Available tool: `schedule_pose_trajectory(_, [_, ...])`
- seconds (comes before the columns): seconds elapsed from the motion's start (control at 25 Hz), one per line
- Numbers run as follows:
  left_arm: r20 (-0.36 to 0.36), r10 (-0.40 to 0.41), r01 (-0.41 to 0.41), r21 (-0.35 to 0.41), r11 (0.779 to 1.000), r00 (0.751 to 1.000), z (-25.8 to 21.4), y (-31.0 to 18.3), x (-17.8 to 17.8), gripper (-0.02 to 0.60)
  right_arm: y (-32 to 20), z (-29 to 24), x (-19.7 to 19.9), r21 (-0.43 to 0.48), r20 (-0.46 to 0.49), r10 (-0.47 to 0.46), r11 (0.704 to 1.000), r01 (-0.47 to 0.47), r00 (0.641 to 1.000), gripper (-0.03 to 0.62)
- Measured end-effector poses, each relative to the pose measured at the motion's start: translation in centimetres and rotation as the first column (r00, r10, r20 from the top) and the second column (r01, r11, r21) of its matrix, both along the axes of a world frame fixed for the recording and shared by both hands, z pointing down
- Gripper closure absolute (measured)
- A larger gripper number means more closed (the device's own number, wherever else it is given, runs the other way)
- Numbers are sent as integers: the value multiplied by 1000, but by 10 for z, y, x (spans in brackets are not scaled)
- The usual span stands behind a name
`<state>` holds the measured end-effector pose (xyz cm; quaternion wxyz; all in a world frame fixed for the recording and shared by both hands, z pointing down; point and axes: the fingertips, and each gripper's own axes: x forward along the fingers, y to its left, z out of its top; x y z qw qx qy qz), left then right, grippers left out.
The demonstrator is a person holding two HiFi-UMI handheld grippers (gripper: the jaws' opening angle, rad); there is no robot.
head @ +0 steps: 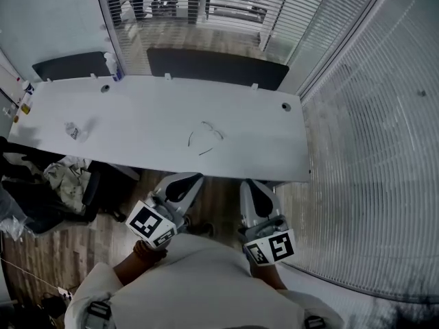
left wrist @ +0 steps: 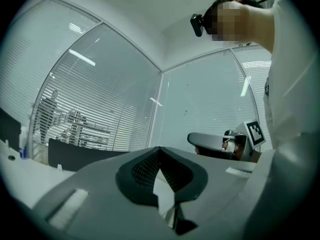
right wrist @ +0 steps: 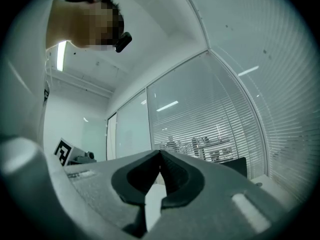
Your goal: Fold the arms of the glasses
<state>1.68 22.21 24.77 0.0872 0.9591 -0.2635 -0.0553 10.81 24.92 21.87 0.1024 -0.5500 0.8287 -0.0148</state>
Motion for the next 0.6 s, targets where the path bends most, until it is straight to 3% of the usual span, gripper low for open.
schedule_pose_trajectory(0.32, [31, -21, 22, -21, 1000, 999, 16, 4, 34, 581, 1, 23, 33, -29, 11, -5, 1000, 6, 1000, 592])
schedule_pose_trajectory(0.6, [35, -15, 17, -51, 999, 999, 25, -4, 44, 581, -13, 25, 32, -32, 10, -30, 999, 30, 999, 592])
